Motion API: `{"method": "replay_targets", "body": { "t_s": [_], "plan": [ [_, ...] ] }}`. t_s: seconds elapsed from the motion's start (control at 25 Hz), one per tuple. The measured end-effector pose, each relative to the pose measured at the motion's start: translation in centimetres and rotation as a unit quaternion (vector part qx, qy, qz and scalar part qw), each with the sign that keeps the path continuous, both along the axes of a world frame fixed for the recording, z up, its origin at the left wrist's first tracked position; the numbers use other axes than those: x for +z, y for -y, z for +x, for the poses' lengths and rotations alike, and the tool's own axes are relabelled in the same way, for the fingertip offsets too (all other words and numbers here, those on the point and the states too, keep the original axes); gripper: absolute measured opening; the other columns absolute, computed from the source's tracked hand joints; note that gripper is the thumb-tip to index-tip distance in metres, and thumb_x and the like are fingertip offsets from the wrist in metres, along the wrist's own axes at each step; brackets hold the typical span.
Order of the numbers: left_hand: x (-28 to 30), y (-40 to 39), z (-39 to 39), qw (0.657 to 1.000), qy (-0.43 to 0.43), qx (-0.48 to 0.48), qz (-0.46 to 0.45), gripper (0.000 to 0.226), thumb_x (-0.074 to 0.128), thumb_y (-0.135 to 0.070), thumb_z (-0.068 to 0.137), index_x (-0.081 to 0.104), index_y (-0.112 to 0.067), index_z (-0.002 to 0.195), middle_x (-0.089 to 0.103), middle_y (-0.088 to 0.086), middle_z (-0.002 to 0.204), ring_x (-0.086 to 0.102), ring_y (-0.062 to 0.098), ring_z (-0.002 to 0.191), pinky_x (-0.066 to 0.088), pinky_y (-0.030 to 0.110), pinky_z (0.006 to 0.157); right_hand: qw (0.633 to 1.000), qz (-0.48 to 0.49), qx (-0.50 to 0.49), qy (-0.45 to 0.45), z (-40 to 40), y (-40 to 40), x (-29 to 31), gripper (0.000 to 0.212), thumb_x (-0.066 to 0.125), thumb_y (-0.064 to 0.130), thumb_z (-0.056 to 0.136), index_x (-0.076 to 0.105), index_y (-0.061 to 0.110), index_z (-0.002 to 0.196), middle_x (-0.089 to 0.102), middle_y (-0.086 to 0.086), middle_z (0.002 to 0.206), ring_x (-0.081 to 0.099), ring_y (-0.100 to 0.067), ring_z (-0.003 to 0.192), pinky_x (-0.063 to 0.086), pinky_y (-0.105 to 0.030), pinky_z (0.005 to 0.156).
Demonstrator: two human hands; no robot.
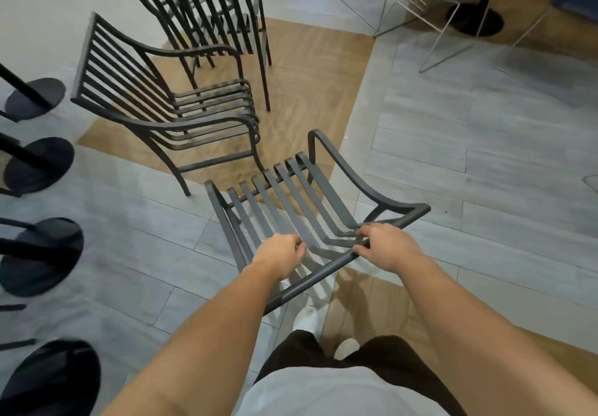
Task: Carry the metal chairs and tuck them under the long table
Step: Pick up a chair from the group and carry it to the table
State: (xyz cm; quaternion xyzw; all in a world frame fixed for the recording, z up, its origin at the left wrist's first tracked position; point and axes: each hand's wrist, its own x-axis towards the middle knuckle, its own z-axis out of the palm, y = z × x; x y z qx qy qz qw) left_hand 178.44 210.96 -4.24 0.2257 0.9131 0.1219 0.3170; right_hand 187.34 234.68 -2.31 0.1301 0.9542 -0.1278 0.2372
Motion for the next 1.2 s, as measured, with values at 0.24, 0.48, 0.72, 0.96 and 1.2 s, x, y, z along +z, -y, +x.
{"method": "replay_targets", "body": {
  "t_s": [0.24, 0.48, 0.72, 0.96, 1.2],
  "plan": [
    [-0.8, -2.0, 1.7, 0.996, 0.008, 0.088, 0.003, 0.034, 0.04, -0.039, 0.109, 0.068, -0.02, 0.106, 0.07, 0.001, 0.086, 0.065, 0.023, 0.08, 0.057, 0.039, 0.076, 0.993, -0.025, 0.09, 0.078, -2.0, -4.0, -1.8, 0.075, 0.063, 0.07, 0.088, 0.051, 0.026, 0.149, 0.058, 0.0, 0.14, 0.055, -0.023, 0.128, 0.051, -0.042, 0.099],
    [-2.9, -3.1, 7.4, 0.978, 0.052, 0.201, -0.031, 0.076, 0.047, -0.09, 0.08, 0.064, -0.026, 0.116, 0.07, -0.005, 0.101, 0.066, 0.017, 0.092, 0.057, 0.037, 0.083, 0.973, -0.015, 0.208, 0.1, -2.9, -6.5, -5.0, 0.061, 0.064, 0.063, 0.089, 0.058, 0.026, 0.138, 0.063, 0.001, 0.131, 0.055, -0.025, 0.122, 0.051, -0.042, 0.097],
    [-5.0, -3.2, 7.8, 0.973, 0.072, 0.21, -0.06, 0.066, 0.067, -0.07, 0.084, 0.06, -0.028, 0.134, 0.063, -0.003, 0.128, 0.062, 0.021, 0.113, 0.054, 0.041, 0.097, 0.952, 0.019, 0.263, 0.156, -5.1, -5.5, -7.4, 0.037, 0.069, 0.035, 0.093, 0.059, 0.024, 0.127, 0.063, 0.0, 0.119, 0.061, -0.023, 0.108, 0.055, -0.041, 0.091],
    [-6.5, -2.2, 7.2, 0.981, 0.025, 0.134, -0.142, 0.03, 0.053, -0.038, 0.1, 0.064, -0.033, 0.128, 0.068, -0.005, 0.11, 0.066, 0.02, 0.098, 0.055, 0.035, 0.084, 0.933, 0.052, 0.31, 0.175, -5.7, -5.2, -9.6, 0.025, 0.058, 0.016, 0.095, 0.062, 0.027, 0.117, 0.063, 0.002, 0.102, 0.06, -0.021, 0.091, 0.057, -0.037, 0.084],
    [-7.1, -2.7, 7.6, 0.976, 0.007, 0.142, -0.166, 0.03, 0.053, -0.035, 0.102, 0.059, -0.023, 0.129, 0.066, 0.0, 0.115, 0.067, 0.023, 0.101, 0.053, 0.038, 0.084, 0.921, 0.055, 0.344, 0.174, -5.9, -5.6, -9.9, 0.027, 0.053, 0.01, 0.094, 0.058, 0.027, 0.114, 0.064, -0.001, 0.107, 0.062, -0.023, 0.096, 0.057, -0.04, 0.086]
  ]
}}
